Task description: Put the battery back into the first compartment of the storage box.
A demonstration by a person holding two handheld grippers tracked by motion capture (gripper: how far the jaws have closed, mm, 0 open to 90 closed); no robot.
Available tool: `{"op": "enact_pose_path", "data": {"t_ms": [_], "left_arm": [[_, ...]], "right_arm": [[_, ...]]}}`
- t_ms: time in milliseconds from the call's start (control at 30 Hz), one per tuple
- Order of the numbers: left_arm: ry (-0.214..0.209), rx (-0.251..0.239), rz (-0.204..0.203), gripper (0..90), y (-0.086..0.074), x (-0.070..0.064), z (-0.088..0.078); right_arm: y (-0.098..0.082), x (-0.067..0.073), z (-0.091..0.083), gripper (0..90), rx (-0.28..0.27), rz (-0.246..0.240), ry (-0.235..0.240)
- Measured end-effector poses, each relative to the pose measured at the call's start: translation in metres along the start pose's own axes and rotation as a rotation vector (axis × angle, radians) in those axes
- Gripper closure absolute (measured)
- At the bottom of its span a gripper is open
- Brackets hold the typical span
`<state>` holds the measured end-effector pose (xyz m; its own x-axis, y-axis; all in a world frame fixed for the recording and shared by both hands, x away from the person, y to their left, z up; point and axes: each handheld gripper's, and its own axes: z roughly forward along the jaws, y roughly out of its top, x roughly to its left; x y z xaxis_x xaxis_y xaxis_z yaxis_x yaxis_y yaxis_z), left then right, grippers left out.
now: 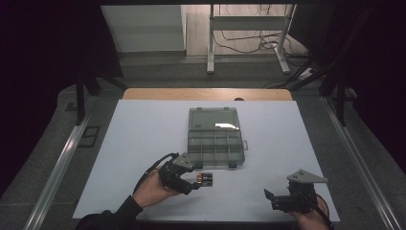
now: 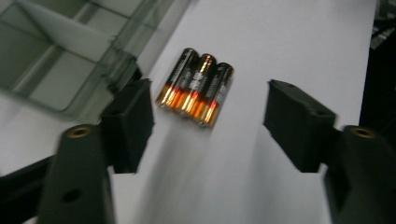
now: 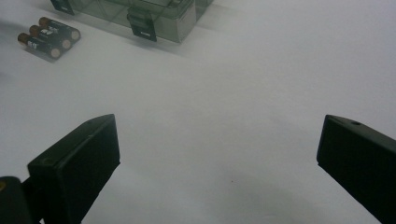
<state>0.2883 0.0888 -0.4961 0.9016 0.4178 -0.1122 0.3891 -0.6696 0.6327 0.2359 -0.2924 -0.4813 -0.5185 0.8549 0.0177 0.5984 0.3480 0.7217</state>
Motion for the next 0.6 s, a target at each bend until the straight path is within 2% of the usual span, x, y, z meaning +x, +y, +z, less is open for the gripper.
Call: {"op": "enact_pose_path", "data": {"t_ms": [67, 133, 167, 200, 300, 433, 600], "left_arm": [[-0.018, 0.015, 0.03, 43.8, 0.003, -0.001, 0.003], [-0.024, 0.012, 0.026, 48.8, 0.004, -0.002, 0.004], [-0.032, 0.02, 0.037, 48.8, 0.007, -0.003, 0.007], [-0.036, 0.025, 0.046, 54.3, 0.009, -0.003, 0.009], [-0.046, 0.054, 0.085, 61.1, 0.015, -0.005, 0.018], [-0.048, 0.083, 0.103, 66.7, 0.019, -0.004, 0.026], [-0.039, 0.1, 0.113, 69.3, 0.021, -0.004, 0.032]], "right_arm": [[0.0, 0.0, 0.0, 0.0, 0.001, 0.001, 0.002], [0.0, 0.0, 0.0, 0.0, 0.002, 0.001, 0.003], [0.0, 0.0, 0.0, 0.0, 0.003, 0.001, 0.003], [0.0, 0.0, 0.0, 0.0, 0.005, 0.0, 0.003], [0.0, 0.0, 0.0, 0.0, 0.007, 0.0, 0.002], [0.0, -0.001, 0.001, 0.0, 0.01, 0.003, 0.005], [0.0, -0.001, 0.001, 0.0, 0.011, 0.003, 0.006]]}}
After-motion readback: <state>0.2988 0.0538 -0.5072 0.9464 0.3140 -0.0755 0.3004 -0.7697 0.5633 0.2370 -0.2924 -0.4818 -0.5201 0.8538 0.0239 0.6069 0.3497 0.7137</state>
